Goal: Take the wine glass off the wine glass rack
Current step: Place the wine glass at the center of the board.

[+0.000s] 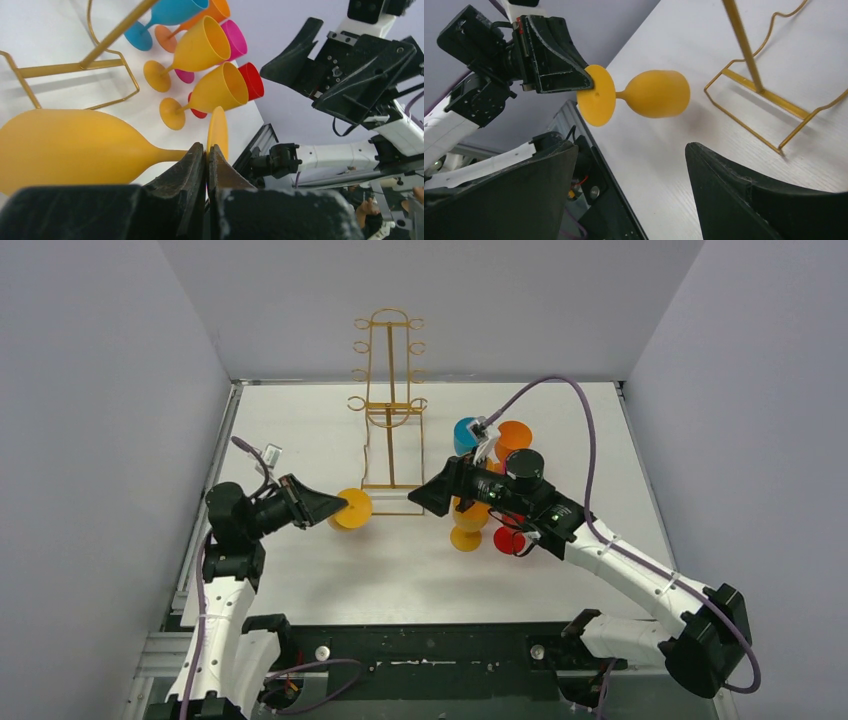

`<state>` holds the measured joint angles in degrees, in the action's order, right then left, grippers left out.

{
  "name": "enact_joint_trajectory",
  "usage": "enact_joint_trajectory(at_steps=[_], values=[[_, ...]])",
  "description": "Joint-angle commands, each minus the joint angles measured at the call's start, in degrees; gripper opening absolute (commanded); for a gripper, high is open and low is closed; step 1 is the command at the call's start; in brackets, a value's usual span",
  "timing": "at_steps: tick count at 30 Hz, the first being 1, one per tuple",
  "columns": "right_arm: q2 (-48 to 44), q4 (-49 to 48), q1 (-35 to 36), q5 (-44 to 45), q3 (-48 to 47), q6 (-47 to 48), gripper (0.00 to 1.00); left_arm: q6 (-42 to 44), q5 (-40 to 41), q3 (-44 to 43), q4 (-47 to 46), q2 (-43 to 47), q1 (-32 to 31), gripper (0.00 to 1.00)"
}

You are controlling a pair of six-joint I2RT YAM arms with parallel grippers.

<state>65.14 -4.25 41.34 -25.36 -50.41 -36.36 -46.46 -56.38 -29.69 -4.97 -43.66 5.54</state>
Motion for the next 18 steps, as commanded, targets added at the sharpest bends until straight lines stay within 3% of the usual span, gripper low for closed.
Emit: enact_joint_trajectory(at_steps=[1, 5, 11, 18], values=[[2.8, -3.0, 0.4, -10.9, -2.3, -3.6, 0.80, -0.4, 4.3, 1.8, -2.1, 3.5, -7.4, 0.00], [3.2, -6.8, 0.7, -11.5, -0.4, -5.4, 0.78, -5.4, 11.2, 5.4, -9.4, 7.0, -15.3, 0.00], [7.0, -6.6, 0.8, -20.7, -3.1, -4.6, 0.77, 3.0, 11.1, 1.7, 1.8, 8.3, -16.5, 0.00], [9.3, -14.5, 4.3, -20.7, -1.2, -7.5, 0.67, -8.0, 5.7, 4.4, -15.0, 7.8, -16.9, 0.00]])
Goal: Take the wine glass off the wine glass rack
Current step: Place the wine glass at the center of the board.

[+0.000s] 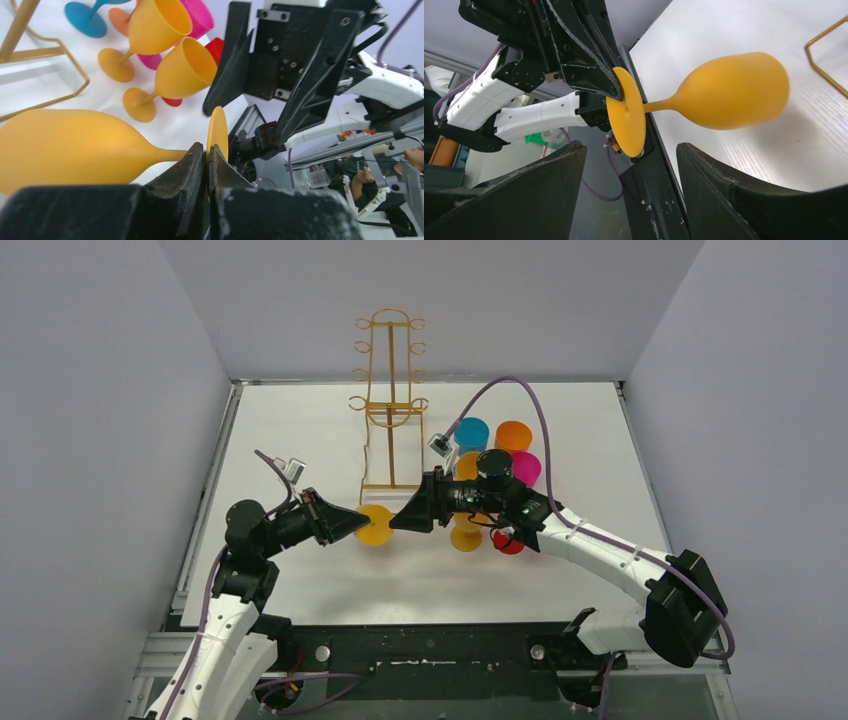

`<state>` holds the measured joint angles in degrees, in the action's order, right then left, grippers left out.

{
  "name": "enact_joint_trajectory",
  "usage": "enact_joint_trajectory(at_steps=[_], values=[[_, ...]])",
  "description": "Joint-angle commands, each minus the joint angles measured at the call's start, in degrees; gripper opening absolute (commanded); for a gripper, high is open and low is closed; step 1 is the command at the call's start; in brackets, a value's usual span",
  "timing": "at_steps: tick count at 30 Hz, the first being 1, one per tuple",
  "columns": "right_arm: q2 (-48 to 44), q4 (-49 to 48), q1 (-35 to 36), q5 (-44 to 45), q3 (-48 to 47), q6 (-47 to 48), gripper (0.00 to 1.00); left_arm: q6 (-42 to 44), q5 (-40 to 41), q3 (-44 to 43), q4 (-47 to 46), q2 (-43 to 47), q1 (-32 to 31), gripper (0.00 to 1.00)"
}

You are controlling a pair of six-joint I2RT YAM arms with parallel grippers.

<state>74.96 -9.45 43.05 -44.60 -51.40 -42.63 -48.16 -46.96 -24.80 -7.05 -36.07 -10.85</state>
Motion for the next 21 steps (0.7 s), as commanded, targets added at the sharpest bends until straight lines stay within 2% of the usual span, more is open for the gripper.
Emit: enact_joint_trajectory(at_steps=[1, 9, 15, 17, 19, 21], values=[[-0.4, -10.1, 3.0, -1.4, -0.1, -1.2, 0.66, -6.9, -4.8, -0.9, -13.7, 0.2, -0.5, 0.00], [0.3, -19.3, 2.3, -3.4, 2.1, -6.3, 0.38, -2.1, -8.3, -4.4, -8.4, -1.7, -0.6, 0.00], [-0.1, -21.4, 2.1, -2.8, 3.7, -7.7, 0.17, -3.5, -10.3, -4.1, -10.8, -1.0, -0.8, 0.00], [0.2, -24.7, 2.1, -4.0, 4.8, -9.9, 0.17, -4.7, -10.2, -3.1, -12.9, -0.8, -1.1, 0.00], [0.3, -25.4, 2.2, -4.2, 5.3, -10.9, 0.21, -6.9, -9.8, -2.0, -16.1, -0.6, -1.3, 0.00], [-0.2, -25.4, 2.4, -3.8, 5.7, -10.5, 0.19, -9.4, -9.3, -1.2, -19.1, -0.1, -1.7, 0.00]])
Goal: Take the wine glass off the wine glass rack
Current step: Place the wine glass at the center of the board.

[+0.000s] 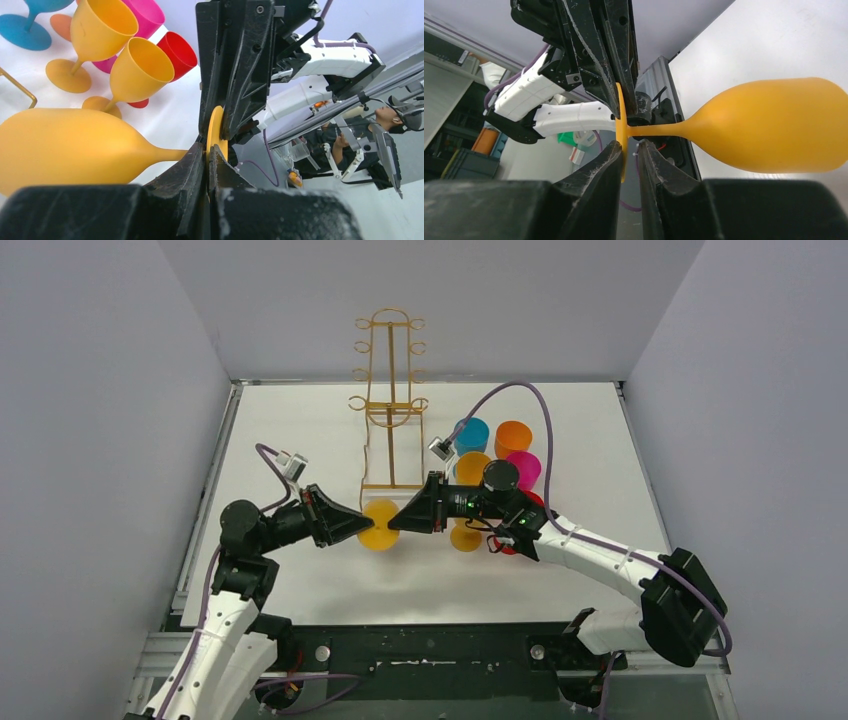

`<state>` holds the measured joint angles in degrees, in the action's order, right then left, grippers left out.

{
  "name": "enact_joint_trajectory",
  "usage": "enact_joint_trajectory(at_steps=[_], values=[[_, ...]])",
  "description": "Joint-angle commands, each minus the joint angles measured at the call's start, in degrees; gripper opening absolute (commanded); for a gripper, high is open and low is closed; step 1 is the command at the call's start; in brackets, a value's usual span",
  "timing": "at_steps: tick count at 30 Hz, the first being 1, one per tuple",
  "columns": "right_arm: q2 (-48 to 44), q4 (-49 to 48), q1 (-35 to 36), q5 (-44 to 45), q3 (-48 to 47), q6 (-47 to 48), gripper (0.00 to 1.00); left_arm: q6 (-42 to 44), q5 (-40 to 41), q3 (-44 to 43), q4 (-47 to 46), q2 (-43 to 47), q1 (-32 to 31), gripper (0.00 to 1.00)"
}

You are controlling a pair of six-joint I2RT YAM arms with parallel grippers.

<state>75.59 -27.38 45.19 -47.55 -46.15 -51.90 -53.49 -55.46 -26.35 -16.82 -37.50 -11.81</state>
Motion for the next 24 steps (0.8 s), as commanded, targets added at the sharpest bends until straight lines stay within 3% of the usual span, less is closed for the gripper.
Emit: enact_joint_trajectory(at_steps=[1, 7, 10, 14, 15, 16, 17, 20, 22, 24], values=[[-1.0, -7.2, 0.2, -0.8, 0.5, -1.0, 0.17, -4.7, -0.4, 0.6, -9.9, 1.5, -0.8, 0.00], [-1.5, -6.8, 0.3, -0.8, 0.5, -1.1, 0.00, -3.0, 0.9, 0.8, -6.2, 2.2, -1.3, 0.00], [-1.6, -8.0, 0.3, -0.9, 0.6, -2.6, 0.00, -0.9, 2.2, 0.5, -3.2, 2.1, -1.3, 0.00], [-3.3, -7.4, 0.3, 1.2, 1.1, -2.0, 0.00, -2.4, 1.6, 1.0, -6.1, 1.7, -1.6, 0.00], [-3.9, -6.4, 0.2, 2.0, 1.0, -1.2, 0.00, -2.3, 1.0, 0.9, -5.8, 1.7, -1.6, 0.04], [-4.8, -4.3, 0.0, 3.0, 0.8, -0.1, 0.00, -1.6, 0.5, 0.6, -4.6, 1.6, -1.6, 0.32], [-5.6, -2.7, -0.1, 4.1, 0.7, 1.2, 0.00, 0.0, 0.4, 0.0, -1.9, 1.6, -1.7, 0.44], [-7.8, 0.0, -0.3, 7.6, 1.0, 4.8, 0.00, 2.0, 0.2, -0.4, 0.9, 1.9, -1.7, 0.57], [-9.0, -0.5, -0.3, 9.3, 2.1, 5.6, 0.00, 1.4, -0.9, 0.0, 0.2, 1.9, -1.7, 0.56], [-9.8, -1.4, -0.3, 11.1, 3.3, 5.7, 0.00, 0.3, 1.9, 0.3, 0.7, 1.6, -2.5, 0.41]])
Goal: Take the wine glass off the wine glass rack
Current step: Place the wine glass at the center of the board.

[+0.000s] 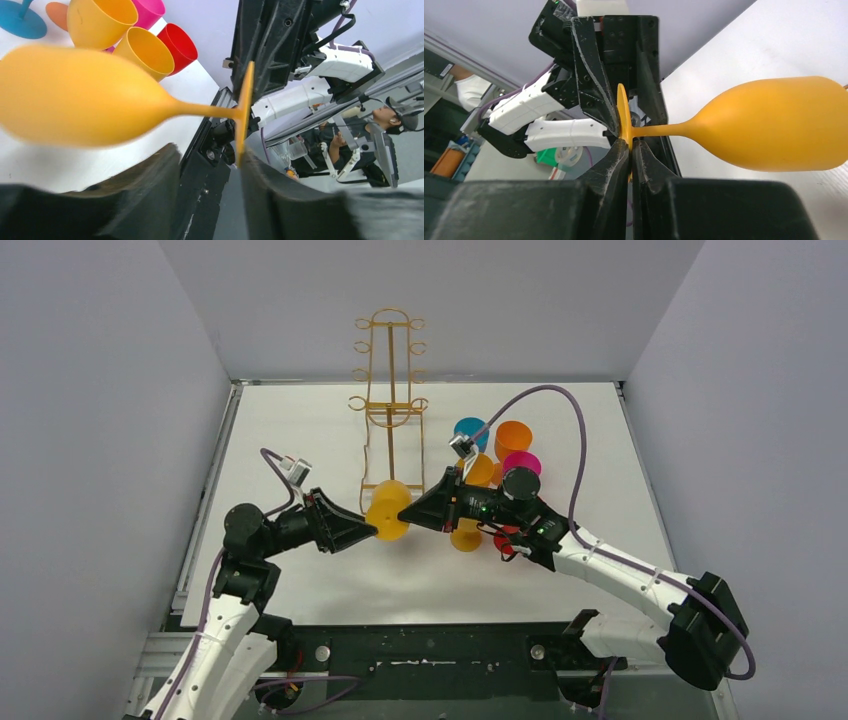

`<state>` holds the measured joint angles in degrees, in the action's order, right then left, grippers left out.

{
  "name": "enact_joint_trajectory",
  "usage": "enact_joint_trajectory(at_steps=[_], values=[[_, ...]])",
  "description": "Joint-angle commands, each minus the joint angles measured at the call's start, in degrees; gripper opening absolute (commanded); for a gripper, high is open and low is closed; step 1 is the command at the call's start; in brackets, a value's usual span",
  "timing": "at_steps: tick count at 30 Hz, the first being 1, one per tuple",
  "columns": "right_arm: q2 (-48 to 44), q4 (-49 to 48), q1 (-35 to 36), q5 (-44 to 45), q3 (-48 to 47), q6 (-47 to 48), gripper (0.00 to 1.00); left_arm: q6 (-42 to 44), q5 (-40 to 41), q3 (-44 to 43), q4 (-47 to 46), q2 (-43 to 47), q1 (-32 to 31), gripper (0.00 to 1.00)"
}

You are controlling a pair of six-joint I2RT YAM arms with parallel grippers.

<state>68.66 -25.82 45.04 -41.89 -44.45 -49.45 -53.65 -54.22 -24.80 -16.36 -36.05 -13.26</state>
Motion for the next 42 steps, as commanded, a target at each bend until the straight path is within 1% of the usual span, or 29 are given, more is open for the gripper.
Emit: enact_joint_trajectory(at_steps=[1, 2, 3, 5, 7, 9, 12, 18, 22, 24, 25, 26, 29, 32, 33, 36, 37, 39, 42], values=[[-3.0, -3.5, 0.0, 6.0, 2.2, 3.4, 0.00, -0.9, 2.0, -0.8, -1.7, 0.2, -2.4, 0.34], [-3.1, -3.7, 0.0, 6.7, 2.7, 3.7, 0.00, -1.1, 3.5, -0.5, -2.9, 0.7, -3.9, 0.33], [-3.1, -3.8, 0.0, 7.2, 2.8, 3.9, 0.00, 0.7, 5.0, -1.0, -1.7, 1.2, -5.7, 0.32], [-3.1, -3.3, 0.2, 7.7, 2.8, 4.4, 0.00, 2.8, 7.7, -2.2, 1.8, 2.1, -7.2, 0.33], [-3.4, -3.4, 0.6, 8.5, 3.0, 5.0, 0.00, 0.7, 8.0, -1.2, -0.7, 1.5, -8.0, 0.33], [-3.6, -4.1, 0.8, 9.0, 3.5, 5.3, 0.00, -2.2, 7.2, 0.4, -6.3, 0.6, -9.0, 0.33], [-3.7, -4.8, 0.9, 8.8, 3.6, 5.4, 0.00, -1.5, 7.3, 0.7, -5.9, 0.2, -10.3, 0.31], [-3.7, -5.9, 1.5, 7.8, 3.9, 5.1, 0.00, -0.9, 9.6, 0.8, -6.4, 0.4, -11.5, 0.23], [-3.3, -6.0, 2.1, 6.8, 3.6, 5.1, 0.00, -1.8, 10.9, 1.4, -8.5, 0.3, -11.7, 0.14], [-3.0, -6.2, 2.2, 6.4, 3.6, 4.8, 0.00, -3.0, 11.0, 1.9, -11.0, 0.2, -11.9, 0.08], [-2.9, -6.4, 2.2, 6.2, 3.5, 4.6, 0.00, -3.2, 11.0, 2.1, -12.0, 0.1, -11.9, 0.03], [-2.8, -6.7, 2.3, 6.1, 3.4, 4.5, 0.00, -2.9, 11.2, 2.1, -12.2, 0.0, -12.0, 0.00], [-2.6, -6.2, 2.4, 5.6, 2.9, 4.6, 0.01, -1.2, 11.2, 1.6, -11.0, 0.1, -12.1, 0.00], [-2.8, -3.9, 2.3, 5.6, 2.3, 5.6, 0.09, 1.1, 10.8, 0.9, -7.3, 1.1, -12.1, 0.00], [-3.0, -2.8, 2.2, 5.5, 2.0, 6.2, 0.14, 1.8, 10.2, 0.8, -6.6, 1.3, -12.1, 0.00], [-3.8, 0.0, 1.4, 4.1, 0.7, 7.1, 0.42, 5.0, 8.9, 0.6, -2.4, 2.5, -12.1, 0.00], [-4.0, 1.0, 0.9, 3.9, 0.2, 7.4, 0.49, 6.3, 8.6, 0.6, -1.0, 3.2, -12.1, 0.00], [-5.1, 3.4, 0.3, 4.4, -0.9, 8.5, 0.55, 9.4, 7.7, 0.8, 1.1, 4.6, -12.1, 0.00], [-7.1, 6.6, -0.3, 6.3, -2.2, 11.0, 0.59, 13.0, 7.8, 1.5, 2.2, 7.6, -12.1, 0.00]])
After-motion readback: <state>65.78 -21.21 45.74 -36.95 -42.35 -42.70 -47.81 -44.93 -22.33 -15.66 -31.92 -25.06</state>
